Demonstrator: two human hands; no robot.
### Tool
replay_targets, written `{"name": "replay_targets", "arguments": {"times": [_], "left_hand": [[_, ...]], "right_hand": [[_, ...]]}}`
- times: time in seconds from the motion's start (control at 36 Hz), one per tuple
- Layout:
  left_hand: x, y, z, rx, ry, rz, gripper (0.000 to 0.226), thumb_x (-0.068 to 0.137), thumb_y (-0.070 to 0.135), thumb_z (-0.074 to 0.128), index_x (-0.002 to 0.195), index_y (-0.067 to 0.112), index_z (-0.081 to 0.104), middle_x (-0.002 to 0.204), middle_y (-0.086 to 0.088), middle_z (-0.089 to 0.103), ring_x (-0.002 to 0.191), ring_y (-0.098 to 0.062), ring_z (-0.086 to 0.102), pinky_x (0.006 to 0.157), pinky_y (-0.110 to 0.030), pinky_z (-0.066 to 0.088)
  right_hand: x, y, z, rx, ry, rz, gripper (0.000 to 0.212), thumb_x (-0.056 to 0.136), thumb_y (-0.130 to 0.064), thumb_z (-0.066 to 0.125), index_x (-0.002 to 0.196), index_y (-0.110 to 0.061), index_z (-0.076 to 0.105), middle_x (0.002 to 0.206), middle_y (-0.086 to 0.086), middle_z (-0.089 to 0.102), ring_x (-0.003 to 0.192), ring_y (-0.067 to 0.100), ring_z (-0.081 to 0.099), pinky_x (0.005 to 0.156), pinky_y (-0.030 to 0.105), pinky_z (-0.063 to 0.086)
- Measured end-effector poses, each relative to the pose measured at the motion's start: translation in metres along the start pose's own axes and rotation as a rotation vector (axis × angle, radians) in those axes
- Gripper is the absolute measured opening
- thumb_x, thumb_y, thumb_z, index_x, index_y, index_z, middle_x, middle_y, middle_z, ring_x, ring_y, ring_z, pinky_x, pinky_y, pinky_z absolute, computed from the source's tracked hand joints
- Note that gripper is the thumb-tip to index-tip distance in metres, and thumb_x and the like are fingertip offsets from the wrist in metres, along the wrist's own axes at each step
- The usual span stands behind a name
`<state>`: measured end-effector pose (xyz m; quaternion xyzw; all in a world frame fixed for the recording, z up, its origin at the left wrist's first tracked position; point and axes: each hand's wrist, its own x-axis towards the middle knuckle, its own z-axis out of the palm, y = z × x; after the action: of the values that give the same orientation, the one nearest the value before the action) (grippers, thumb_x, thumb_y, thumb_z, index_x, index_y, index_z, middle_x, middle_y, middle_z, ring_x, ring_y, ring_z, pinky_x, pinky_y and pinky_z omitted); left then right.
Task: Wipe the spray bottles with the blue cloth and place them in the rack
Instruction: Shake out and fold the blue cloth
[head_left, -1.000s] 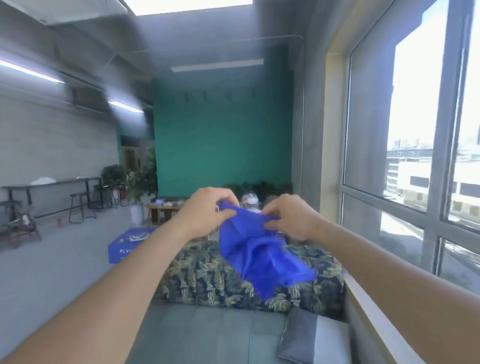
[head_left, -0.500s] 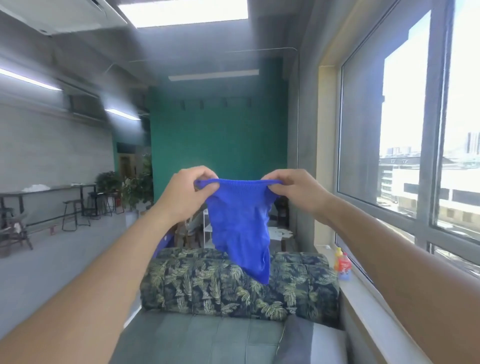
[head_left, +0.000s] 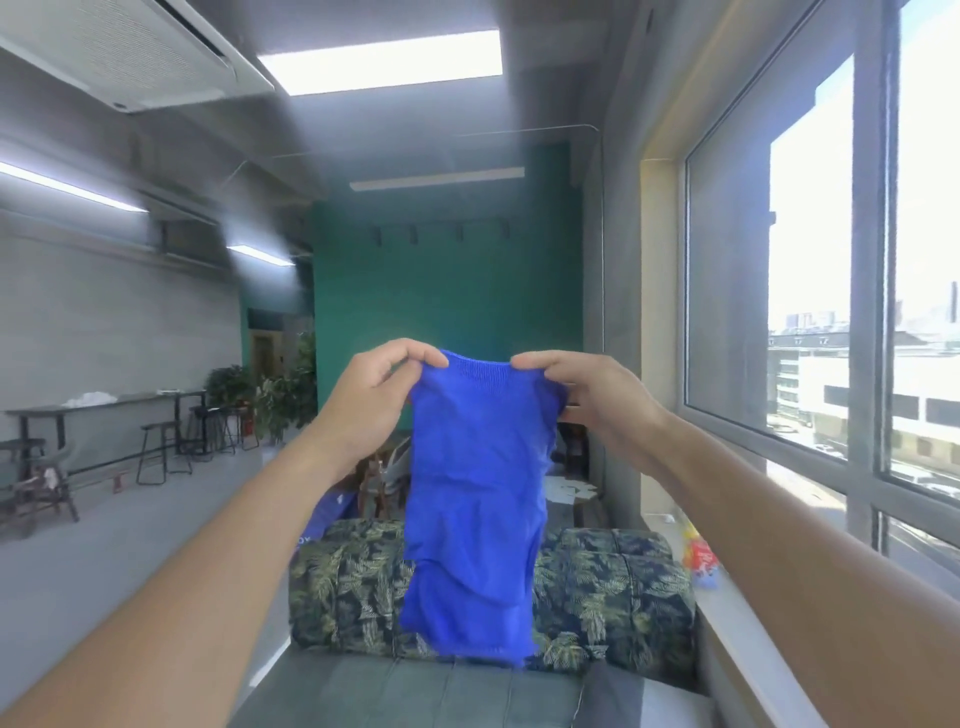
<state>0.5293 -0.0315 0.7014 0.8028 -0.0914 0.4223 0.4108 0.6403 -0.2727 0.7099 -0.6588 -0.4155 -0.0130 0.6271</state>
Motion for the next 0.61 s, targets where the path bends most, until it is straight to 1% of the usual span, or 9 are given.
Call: {"name": "replay_targets", "arguments": {"times": [0.06,0.14,0.19,0.25,0.33,0.39,0.47,0.56,0.61], "left_hand": [[-0.004,0.004,0.001,-0.063,-0.019,-0.010,0.026,0.107,0.009,0.062,0.119,0.029,0.074,0.114,0.007,0.078,0.099,-0.021,0.074,0.097,-0.038,0.056],[-0.012,0.004,0.006,-0.286,-0.076,-0.024,0.073,0.095,-0.002,0.077,0.150,0.037,0.050,0.139,0.002,0.069,0.115,-0.022,0.077,0.097,-0.044,0.064],[-0.017,-0.002,0.013,-0.369,-0.078,-0.070,0.102,0.086,-0.001,0.083,0.162,0.042,0.031,0.147,0.006,0.063,0.119,-0.021,0.075,0.092,-0.041,0.065],[-0.026,-0.010,0.024,-0.384,-0.106,-0.139,0.116,0.079,0.008,0.087,0.168,0.039,0.020,0.149,0.004,0.065,0.122,-0.021,0.074,0.092,-0.038,0.064],[-0.042,-0.020,0.046,-0.413,-0.173,-0.219,0.113,0.086,0.012,0.084,0.169,0.038,0.013,0.136,-0.004,0.075,0.124,-0.023,0.073,0.099,-0.041,0.061],[-0.051,-0.023,0.059,-0.450,-0.192,-0.253,0.108,0.095,0.003,0.076,0.169,0.039,0.007,0.130,-0.005,0.078,0.124,-0.022,0.074,0.098,-0.035,0.060],[-0.059,-0.026,0.072,-0.500,-0.178,-0.285,0.106,0.101,0.001,0.069,0.171,0.038,-0.003,0.127,-0.002,0.079,0.123,-0.018,0.074,0.095,-0.029,0.059],[-0.061,-0.025,0.079,-0.516,-0.189,-0.255,0.111,0.093,0.017,0.077,0.169,0.047,0.002,0.129,-0.005,0.078,0.124,-0.023,0.074,0.107,-0.042,0.055],[-0.061,-0.021,0.083,-0.528,-0.202,-0.223,0.103,0.092,0.020,0.077,0.167,0.050,0.013,0.132,-0.006,0.077,0.123,-0.025,0.074,0.104,-0.038,0.058]], "right_hand": [[0.001,0.000,0.004,0.007,-0.002,-0.035,0.035,0.097,-0.002,0.058,0.116,-0.023,0.079,0.119,-0.014,0.075,0.105,0.011,0.067,0.091,0.031,0.056],[0.003,0.001,0.010,0.061,0.023,-0.118,0.043,0.093,0.011,0.062,0.118,-0.021,0.076,0.113,-0.016,0.076,0.102,0.008,0.071,0.081,0.023,0.057],[0.005,-0.001,0.012,0.107,0.035,-0.135,0.048,0.092,0.017,0.058,0.120,-0.019,0.074,0.112,-0.013,0.077,0.103,0.010,0.072,0.082,0.022,0.057],[0.007,-0.004,0.012,0.128,0.042,-0.135,0.051,0.092,0.018,0.055,0.122,-0.019,0.073,0.115,-0.004,0.077,0.105,0.016,0.073,0.087,0.027,0.059],[0.008,-0.005,0.011,0.117,0.067,-0.110,0.052,0.094,0.015,0.053,0.124,-0.023,0.073,0.116,0.004,0.077,0.105,0.023,0.074,0.093,0.034,0.059],[0.008,-0.004,0.010,0.138,0.087,-0.074,0.052,0.095,0.013,0.052,0.127,-0.023,0.071,0.113,0.006,0.077,0.097,0.020,0.074,0.089,0.031,0.060],[0.010,0.000,0.006,0.164,0.155,-0.031,0.053,0.096,0.010,0.053,0.132,-0.024,0.069,0.115,0.009,0.076,0.092,0.020,0.071,0.091,0.036,0.059],[0.010,0.003,0.000,0.150,0.249,0.000,0.050,0.096,0.008,0.055,0.132,-0.024,0.070,0.116,0.007,0.075,0.085,0.016,0.070,0.077,0.026,0.061],[0.009,0.005,-0.004,0.129,0.274,0.005,0.049,0.097,0.006,0.055,0.132,-0.025,0.071,0.118,0.005,0.074,0.086,0.015,0.071,0.074,0.024,0.061]]}}
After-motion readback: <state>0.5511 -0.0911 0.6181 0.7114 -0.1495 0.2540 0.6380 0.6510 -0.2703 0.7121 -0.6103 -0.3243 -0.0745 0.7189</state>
